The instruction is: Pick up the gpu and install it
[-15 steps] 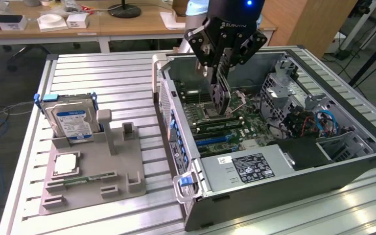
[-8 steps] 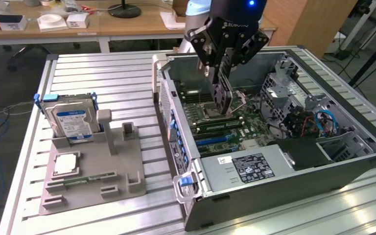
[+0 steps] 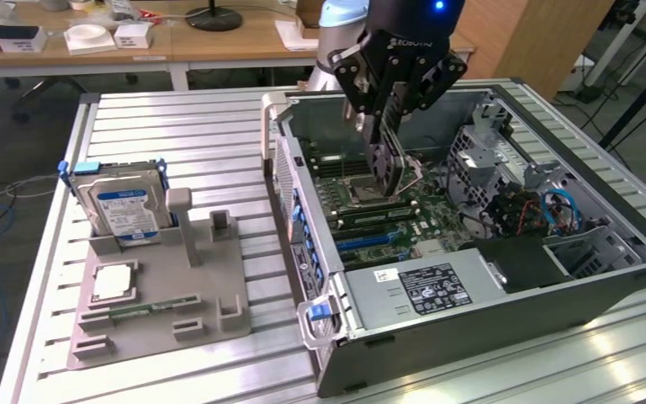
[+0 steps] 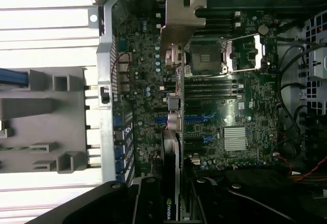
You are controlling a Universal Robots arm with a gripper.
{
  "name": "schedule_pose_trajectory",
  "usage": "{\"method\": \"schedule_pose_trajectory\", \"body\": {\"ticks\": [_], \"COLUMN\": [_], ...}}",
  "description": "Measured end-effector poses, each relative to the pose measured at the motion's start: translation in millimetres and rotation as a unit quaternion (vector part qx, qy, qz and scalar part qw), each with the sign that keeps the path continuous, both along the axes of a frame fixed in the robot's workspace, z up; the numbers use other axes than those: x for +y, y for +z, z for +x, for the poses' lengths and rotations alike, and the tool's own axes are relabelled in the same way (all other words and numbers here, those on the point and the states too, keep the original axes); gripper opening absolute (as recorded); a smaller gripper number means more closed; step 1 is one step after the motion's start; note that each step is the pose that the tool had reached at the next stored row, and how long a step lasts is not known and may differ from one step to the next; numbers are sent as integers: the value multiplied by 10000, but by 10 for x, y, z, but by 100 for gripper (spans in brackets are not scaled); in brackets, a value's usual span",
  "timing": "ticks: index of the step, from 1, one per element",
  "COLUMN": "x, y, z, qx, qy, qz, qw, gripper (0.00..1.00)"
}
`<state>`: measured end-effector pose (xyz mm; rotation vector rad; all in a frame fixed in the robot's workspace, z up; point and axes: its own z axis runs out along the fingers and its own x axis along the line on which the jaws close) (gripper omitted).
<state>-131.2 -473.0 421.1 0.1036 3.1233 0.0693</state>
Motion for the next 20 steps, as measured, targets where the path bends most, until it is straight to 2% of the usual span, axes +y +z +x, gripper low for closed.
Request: {"method": "schedule_pose_trajectory", "body": {"ticks": [20], "x": [0], "y": [0], "z": [239], "qx": [0], "qy": [3], "qz": [0], "qw": [10000], "gripper": [26]}}
